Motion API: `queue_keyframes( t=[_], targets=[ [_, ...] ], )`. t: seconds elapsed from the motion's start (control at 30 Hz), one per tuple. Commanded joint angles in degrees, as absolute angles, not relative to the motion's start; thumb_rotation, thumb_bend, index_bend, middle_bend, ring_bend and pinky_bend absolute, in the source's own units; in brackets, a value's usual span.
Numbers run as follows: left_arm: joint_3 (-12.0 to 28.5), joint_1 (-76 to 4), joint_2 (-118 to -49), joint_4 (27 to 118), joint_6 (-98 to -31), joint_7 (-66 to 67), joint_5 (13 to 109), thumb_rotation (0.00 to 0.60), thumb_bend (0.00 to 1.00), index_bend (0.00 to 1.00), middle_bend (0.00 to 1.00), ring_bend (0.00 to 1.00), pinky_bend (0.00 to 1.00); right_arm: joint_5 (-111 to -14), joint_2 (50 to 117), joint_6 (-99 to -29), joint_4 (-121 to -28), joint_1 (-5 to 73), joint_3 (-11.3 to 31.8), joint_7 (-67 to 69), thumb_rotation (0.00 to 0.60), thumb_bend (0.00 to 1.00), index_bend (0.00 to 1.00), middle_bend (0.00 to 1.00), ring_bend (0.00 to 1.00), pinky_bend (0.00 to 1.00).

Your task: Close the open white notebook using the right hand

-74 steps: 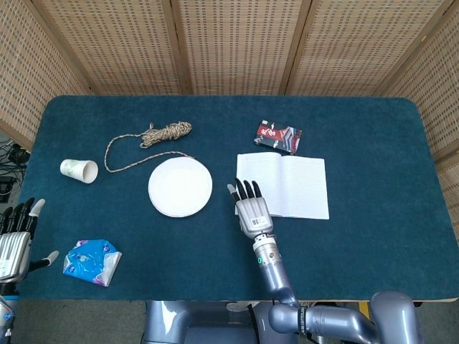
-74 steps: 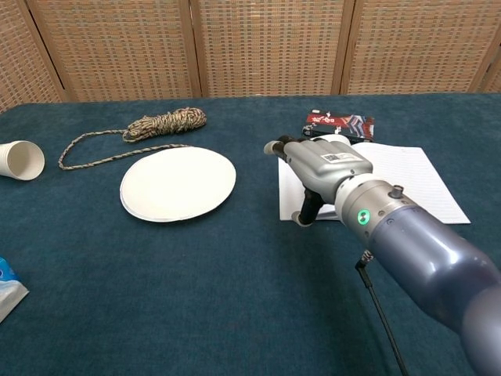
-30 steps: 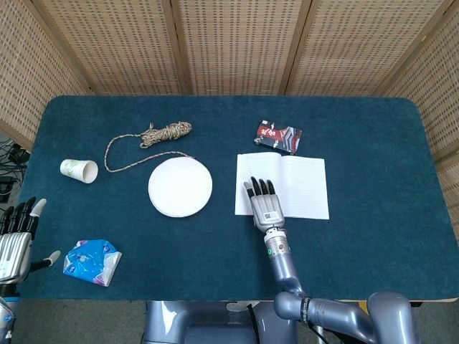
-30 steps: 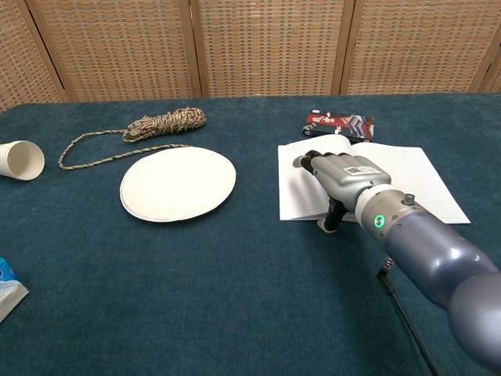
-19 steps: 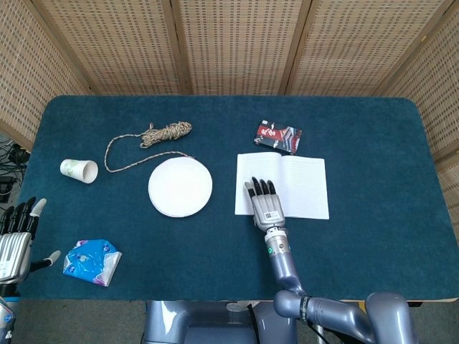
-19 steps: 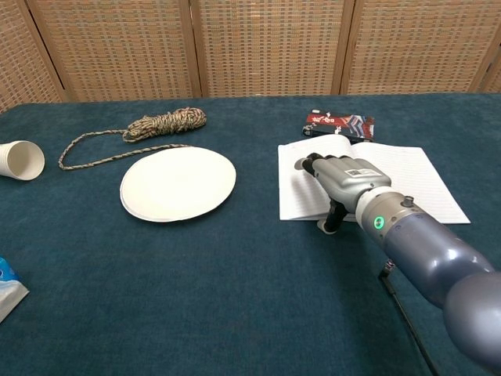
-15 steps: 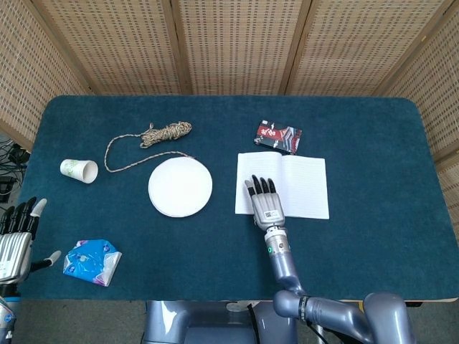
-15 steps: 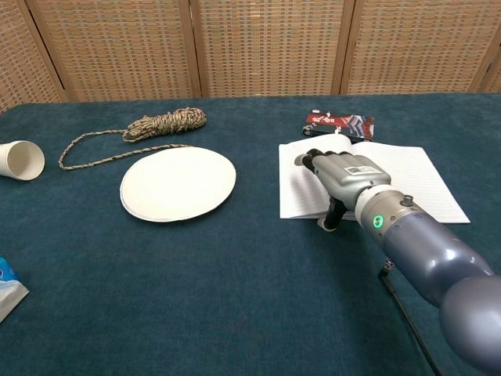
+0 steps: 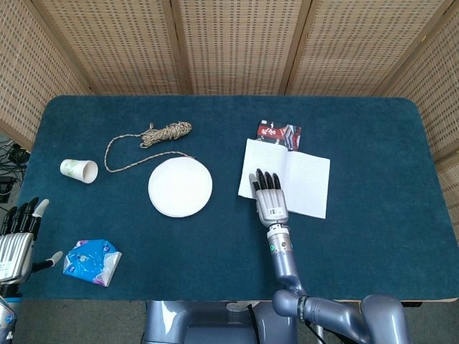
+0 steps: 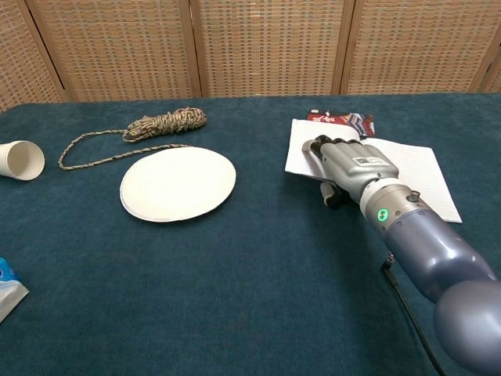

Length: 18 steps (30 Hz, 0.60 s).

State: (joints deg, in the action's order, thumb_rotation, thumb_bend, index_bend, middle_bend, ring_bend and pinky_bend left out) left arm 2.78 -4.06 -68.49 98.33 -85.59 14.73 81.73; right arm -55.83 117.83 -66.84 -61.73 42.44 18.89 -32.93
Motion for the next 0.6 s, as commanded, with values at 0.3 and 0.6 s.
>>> queue_keyframes(
  t=[0.3,0.6],
  targets=[
    [2.7,-4.0,-68.4,98.6,-85.8,14.7,82.1,0.600,0.10,0.00,0.00,0.00,0.00,-52.9,117.0,-68.7,-67.0,40.3,23.0,-29.6,0.600,0.74,0.05,0.00,0.00,0.00],
    [2.5,-3.8,-68.3,99.0,-86.3,14.8,82.7,0.600,0.10,0.00,0.00,0.00,0.00,-54.0,115.7,-71.2,-69.7,39.6,23.7,-29.1,0.600,0.66,0.00,0.00,0.00,0.00]
  ],
)
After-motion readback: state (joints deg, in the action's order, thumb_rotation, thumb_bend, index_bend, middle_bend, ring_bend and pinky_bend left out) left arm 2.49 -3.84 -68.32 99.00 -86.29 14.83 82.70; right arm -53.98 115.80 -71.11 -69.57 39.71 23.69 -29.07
